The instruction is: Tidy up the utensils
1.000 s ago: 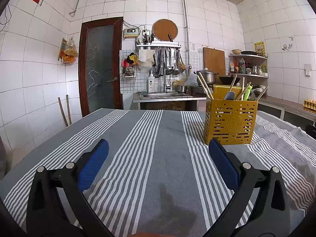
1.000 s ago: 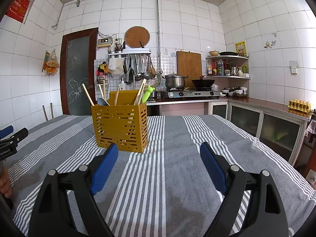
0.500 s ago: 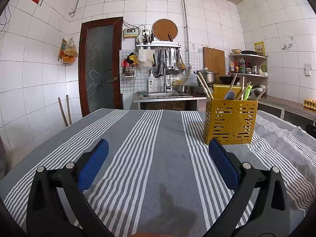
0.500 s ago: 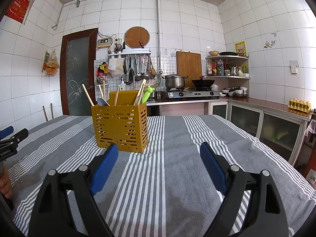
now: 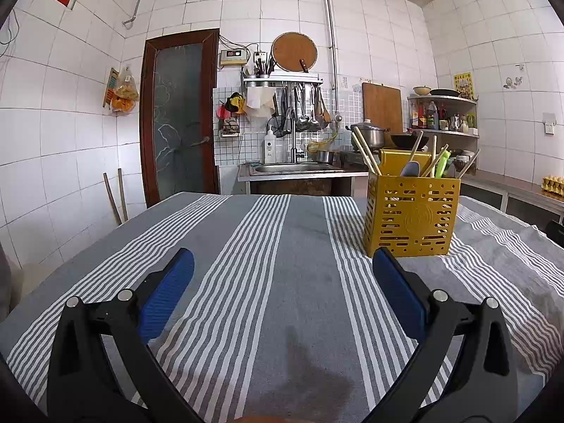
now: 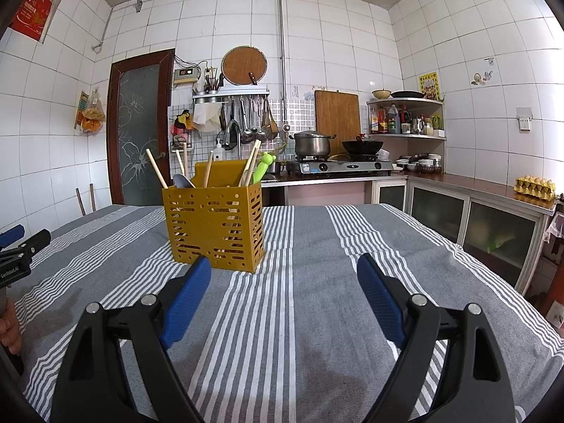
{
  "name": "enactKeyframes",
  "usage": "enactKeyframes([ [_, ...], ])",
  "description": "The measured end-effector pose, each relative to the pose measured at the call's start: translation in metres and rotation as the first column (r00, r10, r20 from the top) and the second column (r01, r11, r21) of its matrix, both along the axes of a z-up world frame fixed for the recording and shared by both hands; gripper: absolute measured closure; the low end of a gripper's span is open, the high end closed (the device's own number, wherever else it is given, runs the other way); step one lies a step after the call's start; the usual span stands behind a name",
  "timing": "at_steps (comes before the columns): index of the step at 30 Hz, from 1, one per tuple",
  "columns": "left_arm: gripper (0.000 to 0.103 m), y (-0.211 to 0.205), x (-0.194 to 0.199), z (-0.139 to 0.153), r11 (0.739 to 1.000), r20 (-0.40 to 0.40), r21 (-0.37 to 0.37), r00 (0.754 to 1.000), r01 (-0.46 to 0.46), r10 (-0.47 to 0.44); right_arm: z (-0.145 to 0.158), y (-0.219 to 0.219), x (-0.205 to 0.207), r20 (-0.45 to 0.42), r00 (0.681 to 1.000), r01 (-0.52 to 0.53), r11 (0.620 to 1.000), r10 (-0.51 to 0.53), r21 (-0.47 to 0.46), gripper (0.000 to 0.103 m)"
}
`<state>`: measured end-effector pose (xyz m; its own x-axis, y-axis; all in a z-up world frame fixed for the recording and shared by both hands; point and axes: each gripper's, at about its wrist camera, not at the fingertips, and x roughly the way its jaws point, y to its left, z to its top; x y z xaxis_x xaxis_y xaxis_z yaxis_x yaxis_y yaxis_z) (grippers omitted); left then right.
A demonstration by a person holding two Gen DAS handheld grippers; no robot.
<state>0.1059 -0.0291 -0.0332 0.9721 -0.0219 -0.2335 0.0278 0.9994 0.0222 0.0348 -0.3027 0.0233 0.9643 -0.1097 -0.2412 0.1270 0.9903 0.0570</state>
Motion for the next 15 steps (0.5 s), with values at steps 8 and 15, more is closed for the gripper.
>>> enactKeyframes([
  [8,0.005,0.0003,0.0003,-0.0007,1.0,-0.001,0.0,1.0,0.0,0.0,-0.0006,0.0005,0.0004,-0.002,1.0,0.0,1.0,0.0,0.0,0.02],
  [15,0.005,0.0007,0.0005,-0.0006,1.0,0.0,0.0,1.0,0.0,0.0,-0.0006,0.0007,0.0004,-0.002,1.0,0.0,1.0,0.0,0.001,0.02],
])
